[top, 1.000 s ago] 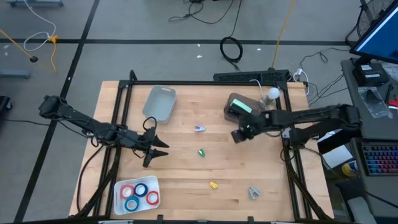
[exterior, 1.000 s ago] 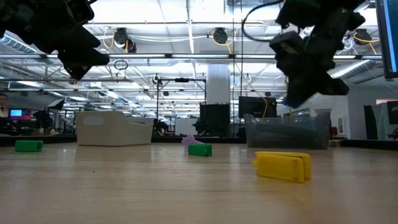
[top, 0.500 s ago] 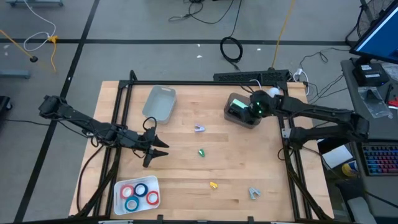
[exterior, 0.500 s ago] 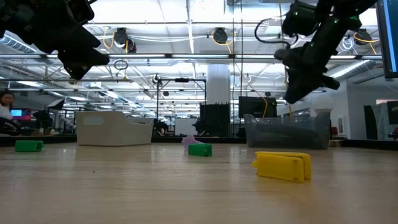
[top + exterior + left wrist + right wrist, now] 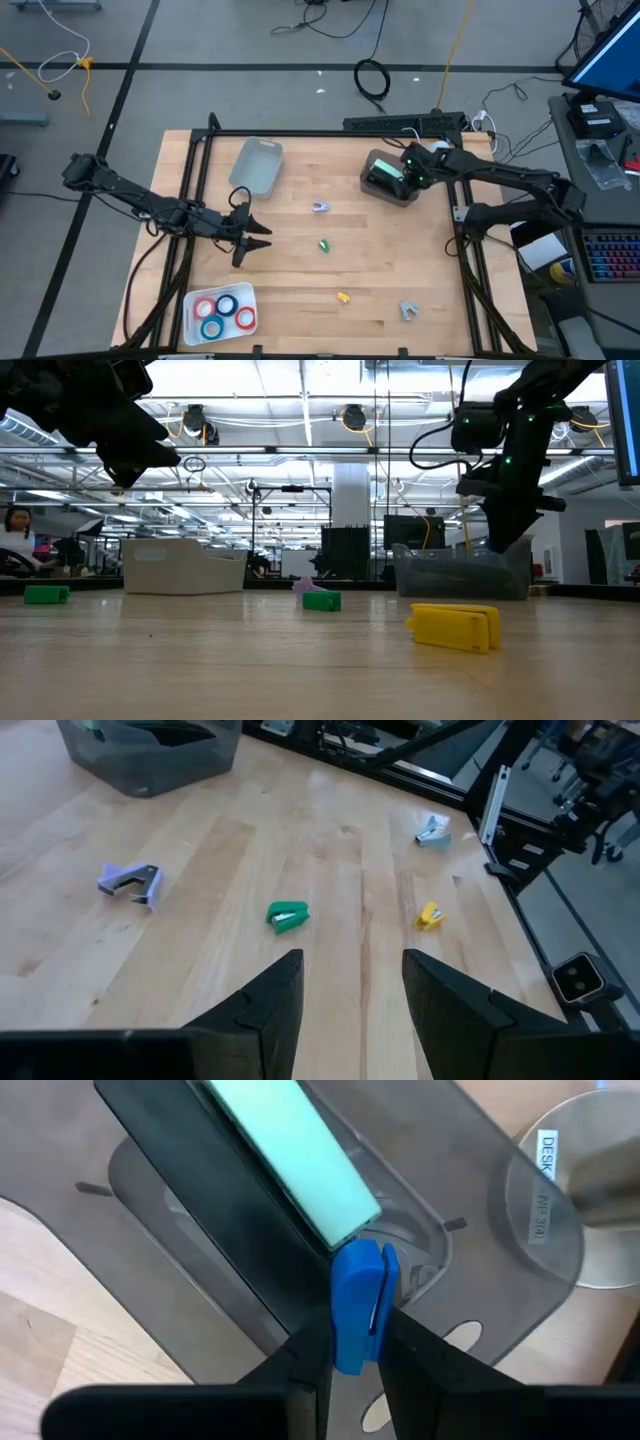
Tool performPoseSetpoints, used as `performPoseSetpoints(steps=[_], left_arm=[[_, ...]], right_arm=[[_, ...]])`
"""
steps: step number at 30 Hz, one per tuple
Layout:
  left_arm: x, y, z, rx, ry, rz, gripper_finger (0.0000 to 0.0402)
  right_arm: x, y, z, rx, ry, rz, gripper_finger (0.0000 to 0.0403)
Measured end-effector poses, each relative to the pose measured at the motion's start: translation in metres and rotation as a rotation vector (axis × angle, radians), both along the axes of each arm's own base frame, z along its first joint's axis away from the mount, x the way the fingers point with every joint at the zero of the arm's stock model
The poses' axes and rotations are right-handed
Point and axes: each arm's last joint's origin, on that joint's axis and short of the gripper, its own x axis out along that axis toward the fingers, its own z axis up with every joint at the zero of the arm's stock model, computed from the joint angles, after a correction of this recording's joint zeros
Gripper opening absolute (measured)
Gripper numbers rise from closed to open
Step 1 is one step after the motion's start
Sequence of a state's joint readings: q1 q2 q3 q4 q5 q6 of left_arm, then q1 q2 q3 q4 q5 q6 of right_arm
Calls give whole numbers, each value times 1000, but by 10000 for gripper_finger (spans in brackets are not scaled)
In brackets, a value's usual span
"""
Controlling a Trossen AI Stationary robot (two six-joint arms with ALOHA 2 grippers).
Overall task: Pick and place Stapler, Stapler remover, tape
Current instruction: Put the blue small stapler into the black bin
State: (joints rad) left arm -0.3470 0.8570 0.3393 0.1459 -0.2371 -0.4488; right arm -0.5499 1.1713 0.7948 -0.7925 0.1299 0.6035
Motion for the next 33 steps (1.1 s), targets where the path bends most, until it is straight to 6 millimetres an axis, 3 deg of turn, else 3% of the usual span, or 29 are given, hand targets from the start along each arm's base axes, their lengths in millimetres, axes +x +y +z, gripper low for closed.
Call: performPoseSetpoints(steps=[17, 33], left_arm=[[0, 0, 0, -5, 0, 2, 175], [0, 0, 0, -4, 0, 2, 175]], right_arm=[[13, -8, -25, 52, 125, 67, 59], [10, -13, -25, 45, 119, 12, 59]])
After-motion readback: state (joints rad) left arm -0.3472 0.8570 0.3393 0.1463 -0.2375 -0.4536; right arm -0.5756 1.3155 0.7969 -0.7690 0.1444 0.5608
